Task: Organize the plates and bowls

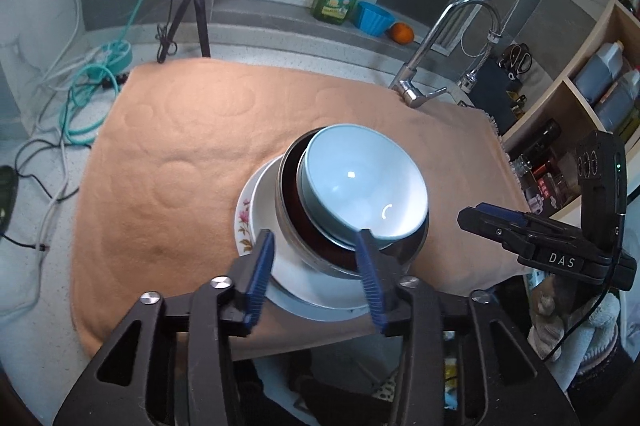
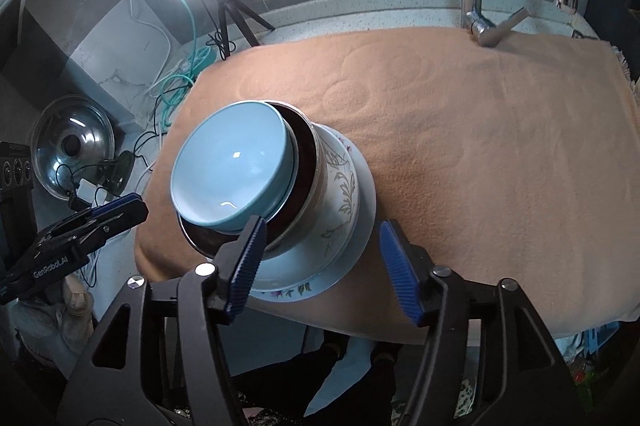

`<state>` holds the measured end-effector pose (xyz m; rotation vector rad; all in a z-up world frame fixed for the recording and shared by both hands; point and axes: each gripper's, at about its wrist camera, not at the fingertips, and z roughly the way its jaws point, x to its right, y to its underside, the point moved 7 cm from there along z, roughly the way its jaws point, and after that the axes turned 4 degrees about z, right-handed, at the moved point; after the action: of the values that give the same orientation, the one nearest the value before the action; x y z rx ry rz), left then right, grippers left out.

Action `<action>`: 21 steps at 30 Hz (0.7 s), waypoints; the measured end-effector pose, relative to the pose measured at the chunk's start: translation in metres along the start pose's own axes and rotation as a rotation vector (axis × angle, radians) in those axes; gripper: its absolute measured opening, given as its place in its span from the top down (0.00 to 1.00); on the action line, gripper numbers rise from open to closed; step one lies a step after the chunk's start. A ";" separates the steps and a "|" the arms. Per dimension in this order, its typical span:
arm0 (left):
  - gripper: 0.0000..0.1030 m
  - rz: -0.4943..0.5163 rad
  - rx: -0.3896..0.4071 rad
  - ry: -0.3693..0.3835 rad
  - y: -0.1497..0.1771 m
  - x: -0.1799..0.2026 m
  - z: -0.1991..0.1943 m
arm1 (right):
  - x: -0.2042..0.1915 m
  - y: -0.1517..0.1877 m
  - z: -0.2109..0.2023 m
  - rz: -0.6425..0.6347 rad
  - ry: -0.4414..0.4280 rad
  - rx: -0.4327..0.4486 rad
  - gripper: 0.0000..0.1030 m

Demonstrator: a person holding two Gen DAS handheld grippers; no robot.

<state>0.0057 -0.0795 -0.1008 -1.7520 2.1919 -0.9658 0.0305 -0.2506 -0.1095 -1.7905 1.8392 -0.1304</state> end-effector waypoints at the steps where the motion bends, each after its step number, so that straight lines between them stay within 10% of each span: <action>1: 0.48 0.011 0.013 -0.011 -0.001 0.002 -0.002 | -0.002 0.000 -0.003 -0.011 0.007 0.016 0.35; 7: 0.27 0.074 0.091 -0.079 -0.011 0.013 -0.015 | -0.010 -0.006 -0.024 -0.057 0.055 0.125 0.16; 21: 0.26 0.086 0.115 -0.126 -0.008 0.019 -0.022 | -0.029 -0.006 -0.036 -0.128 0.088 0.197 0.09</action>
<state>-0.0047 -0.0901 -0.0746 -1.6078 2.0727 -0.9162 0.0177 -0.2348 -0.0671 -1.7868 1.7055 -0.4299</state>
